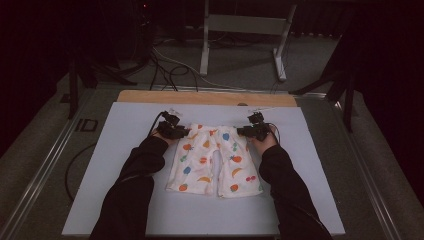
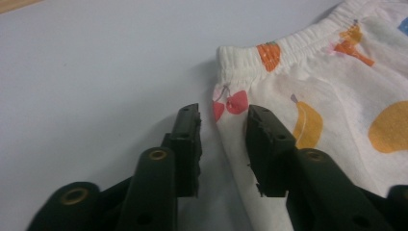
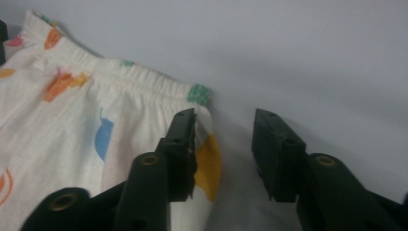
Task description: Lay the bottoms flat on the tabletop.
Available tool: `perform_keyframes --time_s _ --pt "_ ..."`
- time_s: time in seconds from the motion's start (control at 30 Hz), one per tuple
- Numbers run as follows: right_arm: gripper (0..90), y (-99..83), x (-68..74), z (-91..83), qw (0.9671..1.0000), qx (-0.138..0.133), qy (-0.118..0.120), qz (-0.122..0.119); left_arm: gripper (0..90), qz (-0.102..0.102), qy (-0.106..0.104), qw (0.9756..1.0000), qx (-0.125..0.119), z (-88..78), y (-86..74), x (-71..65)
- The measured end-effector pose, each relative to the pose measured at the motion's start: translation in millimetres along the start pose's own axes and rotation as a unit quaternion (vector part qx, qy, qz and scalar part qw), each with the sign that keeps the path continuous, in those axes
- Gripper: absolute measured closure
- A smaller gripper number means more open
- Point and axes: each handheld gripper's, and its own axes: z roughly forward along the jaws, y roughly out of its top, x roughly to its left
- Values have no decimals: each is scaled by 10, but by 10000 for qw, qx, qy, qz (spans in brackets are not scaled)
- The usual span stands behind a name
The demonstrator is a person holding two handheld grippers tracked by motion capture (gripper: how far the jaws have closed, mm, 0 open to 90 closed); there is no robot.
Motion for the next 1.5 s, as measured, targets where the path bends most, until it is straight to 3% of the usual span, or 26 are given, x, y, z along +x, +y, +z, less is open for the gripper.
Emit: perform_keyframes --time_s 0.13,0.17,0.23,0.6,0.97,1.03,1.07,1.17,1.2,1.33,1.5 --pt "825 -25 -15 8 10000 7 42 19 867 30 -52 10000 -2 6 -8 -27" --pt "880 -28 -13 9 10000 15 77 13 893 -19 -115 9999 -8 16 -3 -46" --pt "900 -29 -9 8 10000 -10 49 20 895 -3 -75 10000 -11 17 -1 -59" --pt "900 37 -50 -67 9997 -146 -163 -79 900 -45 141 9996 -260 -50 8 3" --pt "900 76 -102 -52 9993 -248 -270 -53 900 19 168 9995 -252 -15 18 24" --pt "900 71 -108 -39 9993 -185 -335 1 900 4 193 9996 -197 -3 10 27" --pt "900 61 -123 -35 9987 -92 -505 14 900 -11 240 9996 -156 5 1 37" --pt "900 45 -167 -37 9986 -68 -516 81 893 -29 211 9996 -172 -1 -4 44" --pt "900 36 -190 -60 9988 -156 -435 129 849 -63 161 9997 -200 -2 -7 51" --pt "876 49 -160 -117 9989 -231 -414 0 523 -34 192 9996 -225 -33 3 18" --pt "538 62 -105 -207 9993 -343 -125 -71 182 -88 81 9993 -357 -118 33 -6"
